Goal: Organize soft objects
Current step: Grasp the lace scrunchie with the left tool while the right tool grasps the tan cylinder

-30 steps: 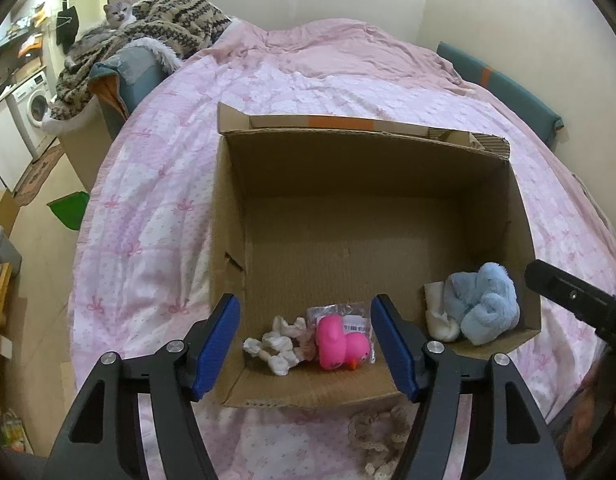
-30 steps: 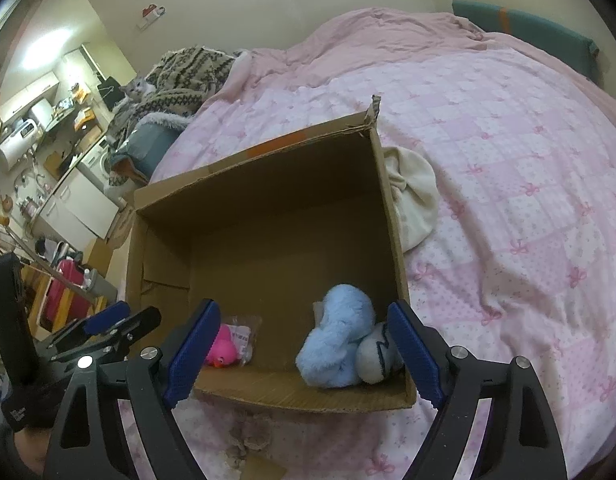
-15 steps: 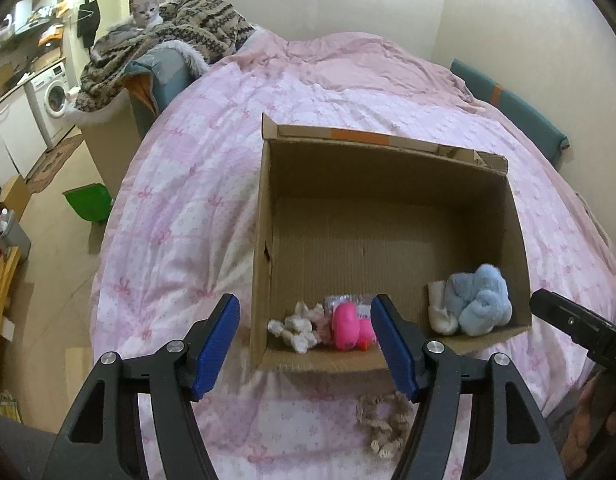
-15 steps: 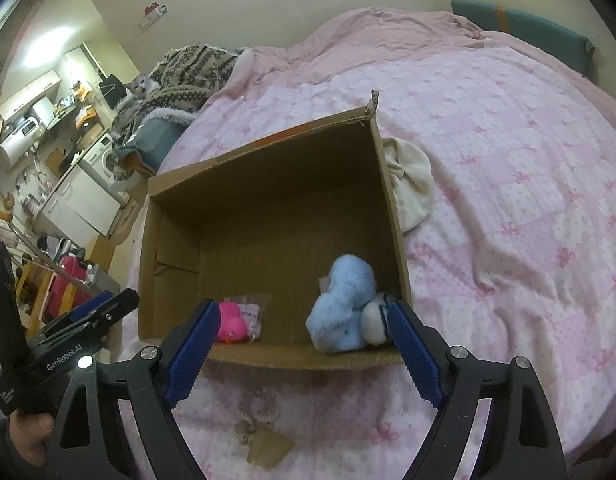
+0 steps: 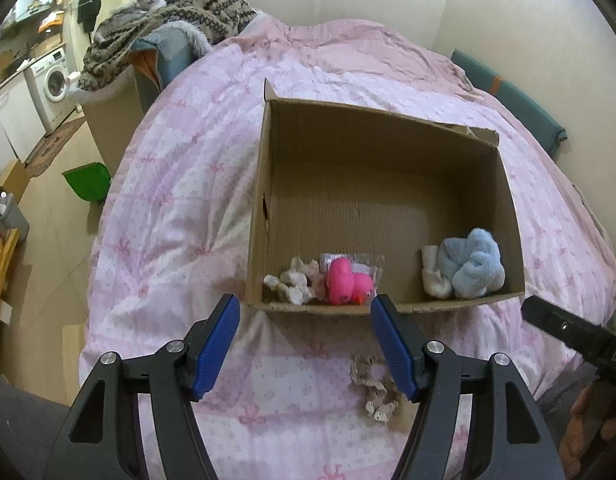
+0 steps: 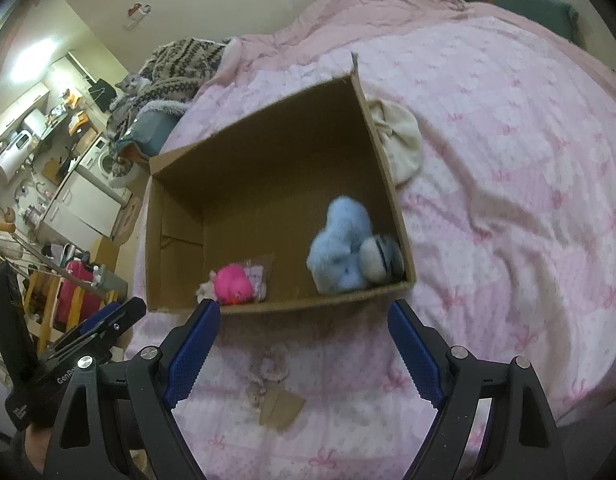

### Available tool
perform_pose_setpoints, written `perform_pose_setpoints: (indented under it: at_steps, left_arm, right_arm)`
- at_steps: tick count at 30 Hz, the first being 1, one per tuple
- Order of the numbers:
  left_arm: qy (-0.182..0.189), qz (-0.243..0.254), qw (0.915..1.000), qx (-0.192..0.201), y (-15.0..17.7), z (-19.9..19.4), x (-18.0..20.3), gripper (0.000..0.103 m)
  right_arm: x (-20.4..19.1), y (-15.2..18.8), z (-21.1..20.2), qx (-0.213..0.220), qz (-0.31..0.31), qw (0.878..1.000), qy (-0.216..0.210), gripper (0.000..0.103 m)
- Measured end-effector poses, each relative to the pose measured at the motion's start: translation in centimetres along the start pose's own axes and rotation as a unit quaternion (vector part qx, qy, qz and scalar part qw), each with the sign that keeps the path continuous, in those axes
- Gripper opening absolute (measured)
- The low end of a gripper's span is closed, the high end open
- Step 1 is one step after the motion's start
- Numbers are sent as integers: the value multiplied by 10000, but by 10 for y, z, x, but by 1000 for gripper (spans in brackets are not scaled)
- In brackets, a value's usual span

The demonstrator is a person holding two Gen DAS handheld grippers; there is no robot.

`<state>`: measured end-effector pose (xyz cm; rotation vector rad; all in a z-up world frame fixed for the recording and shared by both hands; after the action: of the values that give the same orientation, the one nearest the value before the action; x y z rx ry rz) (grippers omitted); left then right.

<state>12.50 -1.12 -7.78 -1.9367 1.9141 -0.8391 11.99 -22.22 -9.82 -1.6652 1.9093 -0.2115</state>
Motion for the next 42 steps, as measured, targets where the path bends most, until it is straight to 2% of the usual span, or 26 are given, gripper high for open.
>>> perform_pose_setpoints:
  at_steps: [17, 24, 28, 31, 33, 36, 39, 40, 42]
  left_arm:
    - [18, -240, 9980, -578, 27, 19, -4, 65]
    - [114, -374, 9950, -918, 38, 33, -4, 65]
    - [415, -175, 9900, -1338, 54, 50, 16, 65]
    - [740, -125, 9801, -1835, 75, 69, 34, 64]
    - [812, -133, 9755, -2042, 85, 79, 40, 62]
    - [954, -125, 9683, -2307, 96, 93, 48, 53]
    - [1111, -201, 9650, -2369, 100, 98, 51, 24]
    - [1205, -273, 9628, -2403, 101, 98, 52, 12]
    - [1227, -294, 9633, -2370, 98, 95, 52, 6]
  right_arm:
    - [6, 39, 26, -709, -303, 9958, 495, 91]
    - [17, 43, 33, -912, -58, 9947, 479, 91]
    - [25, 44, 39, -1045, 113, 9932, 509, 91]
    - [27, 45, 43, -1115, 182, 9923, 507, 91]
    - [28, 45, 44, -1139, 206, 9919, 521, 91]
    - [30, 44, 44, -1131, 230, 9919, 525, 91]
    - [32, 43, 46, -1138, 259, 9917, 537, 91]
    - [32, 43, 46, -1142, 270, 9916, 539, 91]
    - [33, 43, 47, -1149, 286, 9915, 542, 91]
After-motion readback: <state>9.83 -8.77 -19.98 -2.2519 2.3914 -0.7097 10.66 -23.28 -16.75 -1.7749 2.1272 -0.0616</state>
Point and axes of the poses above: each gripper's, at about its wrist camera, not at the fingertips, and z roughly the way its jaws point, x to its right, y to its underside, the point moved 8 cm from there along z, roughly the way its jaws point, and after that the axes turned 6 degrees about y, right-handed, at the moved point
